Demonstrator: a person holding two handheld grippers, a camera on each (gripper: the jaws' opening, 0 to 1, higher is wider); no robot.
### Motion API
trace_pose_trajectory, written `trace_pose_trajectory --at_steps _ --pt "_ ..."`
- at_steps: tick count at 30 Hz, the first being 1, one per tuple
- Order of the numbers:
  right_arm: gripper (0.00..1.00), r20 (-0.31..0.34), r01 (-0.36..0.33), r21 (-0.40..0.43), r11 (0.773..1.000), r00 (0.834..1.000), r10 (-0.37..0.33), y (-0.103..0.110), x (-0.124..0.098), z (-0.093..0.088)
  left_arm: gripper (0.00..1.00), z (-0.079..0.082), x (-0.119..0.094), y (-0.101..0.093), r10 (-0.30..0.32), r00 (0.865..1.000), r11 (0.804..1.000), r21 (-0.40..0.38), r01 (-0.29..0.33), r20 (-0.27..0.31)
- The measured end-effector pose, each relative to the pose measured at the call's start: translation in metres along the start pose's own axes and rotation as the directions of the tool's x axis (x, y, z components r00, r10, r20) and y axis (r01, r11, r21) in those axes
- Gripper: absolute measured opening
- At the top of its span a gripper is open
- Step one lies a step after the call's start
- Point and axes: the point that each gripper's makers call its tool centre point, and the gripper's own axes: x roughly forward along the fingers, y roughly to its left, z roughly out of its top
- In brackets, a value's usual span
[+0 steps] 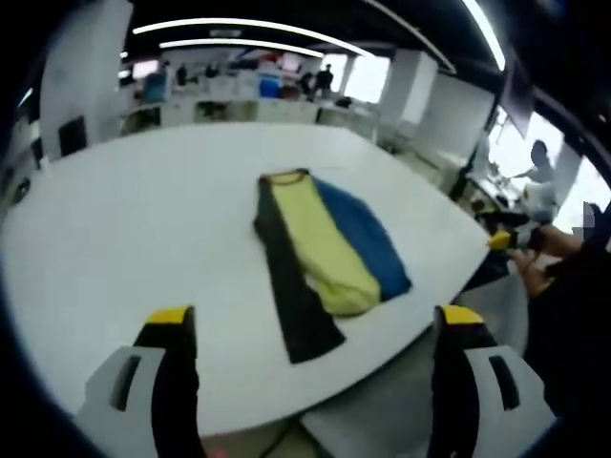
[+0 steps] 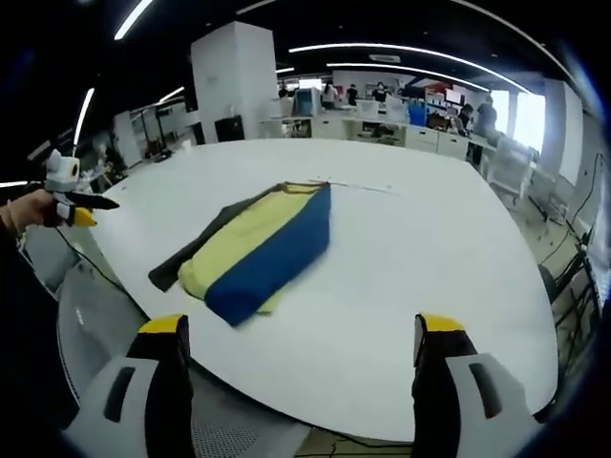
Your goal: Fold the garment on the visible template until the final outline fits inside the template.
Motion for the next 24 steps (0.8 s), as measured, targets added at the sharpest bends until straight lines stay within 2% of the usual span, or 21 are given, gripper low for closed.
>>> trace_pose_trajectory --at_steps 3,9,10,11,14,19,21,24 --pt "0.86 -0.023 -0.012 -0.022 1.000 1.000 0.011 0.006 0.003 -0.004 0.97 -0.001 -0.001 0.001 -0.002 1.000 1.000 -0.002 0.002 -0.005" --pt "0.71 -0.057 -0.099 -0.088 0.991 0.994 0.094 0.039 0.021 -0.005 0.96 -0.003 0.000 0.003 -0.003 1.000 1.000 -0.015 0.003 -0.008" --pt "0.68 -0.064 -0.130 -0.096 0.987 0.990 0.125 0.048 0.025 -0.005 0.96 -0.004 0.000 0.003 -0.004 1.000 1.000 -0.017 0.004 -0.007" --pt "0.63 -0.065 -0.141 -0.097 0.985 0.989 0.135 0.052 0.027 -0.004 0.95 -0.004 0.000 0.003 -0.005 1.000 1.000 -0.018 0.005 -0.007" --pt "0.57 -0.067 -0.176 -0.111 0.978 0.983 0.169 0.065 0.035 -0.001 0.95 -0.008 0.000 0.003 -0.006 1.000 1.000 -0.025 0.005 -0.016" --pt "0.40 -0.081 -0.251 -0.156 0.955 0.967 0.241 0.086 0.047 0.001 0.94 -0.014 -0.002 0.005 0.002 1.000 0.999 -0.043 -0.002 -0.019" --pt "0.32 -0.094 -0.298 -0.173 0.939 0.954 0.285 0.099 0.053 0.001 0.93 -0.019 -0.004 0.007 0.009 1.000 0.998 -0.054 -0.010 -0.022" --pt "0.28 -0.111 -0.337 -0.179 0.924 0.940 0.322 0.113 0.062 -0.002 0.92 -0.023 -0.006 0.009 0.017 1.000 0.998 -0.067 -0.018 -0.027"
